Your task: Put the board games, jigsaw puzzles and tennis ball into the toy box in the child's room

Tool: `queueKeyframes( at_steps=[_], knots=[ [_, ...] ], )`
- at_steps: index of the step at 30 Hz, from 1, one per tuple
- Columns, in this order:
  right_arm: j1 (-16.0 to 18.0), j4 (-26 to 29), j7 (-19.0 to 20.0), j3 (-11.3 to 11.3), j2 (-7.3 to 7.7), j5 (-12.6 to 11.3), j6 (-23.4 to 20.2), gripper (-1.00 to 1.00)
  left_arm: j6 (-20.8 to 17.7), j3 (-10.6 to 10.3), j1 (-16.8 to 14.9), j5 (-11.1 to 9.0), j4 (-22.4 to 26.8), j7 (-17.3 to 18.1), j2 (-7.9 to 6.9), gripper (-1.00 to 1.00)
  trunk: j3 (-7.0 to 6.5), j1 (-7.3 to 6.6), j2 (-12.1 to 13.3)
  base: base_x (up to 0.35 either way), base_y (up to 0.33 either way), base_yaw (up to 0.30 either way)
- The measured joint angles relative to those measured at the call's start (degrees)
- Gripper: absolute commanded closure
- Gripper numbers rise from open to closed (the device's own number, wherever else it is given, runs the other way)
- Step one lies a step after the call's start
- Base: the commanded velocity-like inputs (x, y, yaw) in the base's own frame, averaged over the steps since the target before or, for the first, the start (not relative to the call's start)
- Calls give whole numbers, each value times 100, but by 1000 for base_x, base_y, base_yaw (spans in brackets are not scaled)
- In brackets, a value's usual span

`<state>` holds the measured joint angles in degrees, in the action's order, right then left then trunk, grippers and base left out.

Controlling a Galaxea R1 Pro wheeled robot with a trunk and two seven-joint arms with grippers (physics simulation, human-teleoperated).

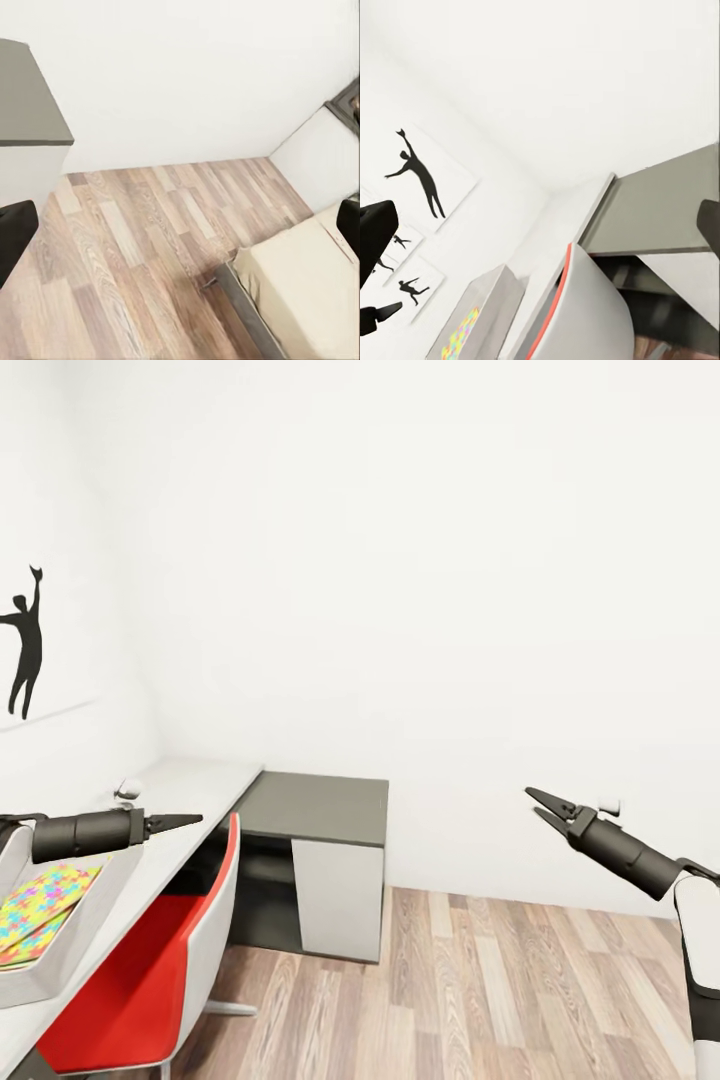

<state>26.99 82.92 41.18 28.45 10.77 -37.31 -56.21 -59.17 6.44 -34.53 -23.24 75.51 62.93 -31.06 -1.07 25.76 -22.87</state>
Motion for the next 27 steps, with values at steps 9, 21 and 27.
queueKeyframes(
  at_steps=[9, 21, 27],
  knots=[
    [3, -134, -108, -206, -78, 925, 183, -100, -17, -171, -27, 491, 8, -631, 839, -100, -61, 0, 0, 0, 0, -223],
    [12, -1134, -1347, -957, -309, 2164, 1404, -100, 23, -527, -74, 1610, -257, -2548, 2378, -100, -107, 0, 1, 0, 0, -101],
    [14, -1896, -2427, -1960, -337, 2199, 2195, -100, 361, -542, -83, 1787, -1355, -3626, 2722, -100, -107, 1, 2, 0, 0, -4]
  ],
)
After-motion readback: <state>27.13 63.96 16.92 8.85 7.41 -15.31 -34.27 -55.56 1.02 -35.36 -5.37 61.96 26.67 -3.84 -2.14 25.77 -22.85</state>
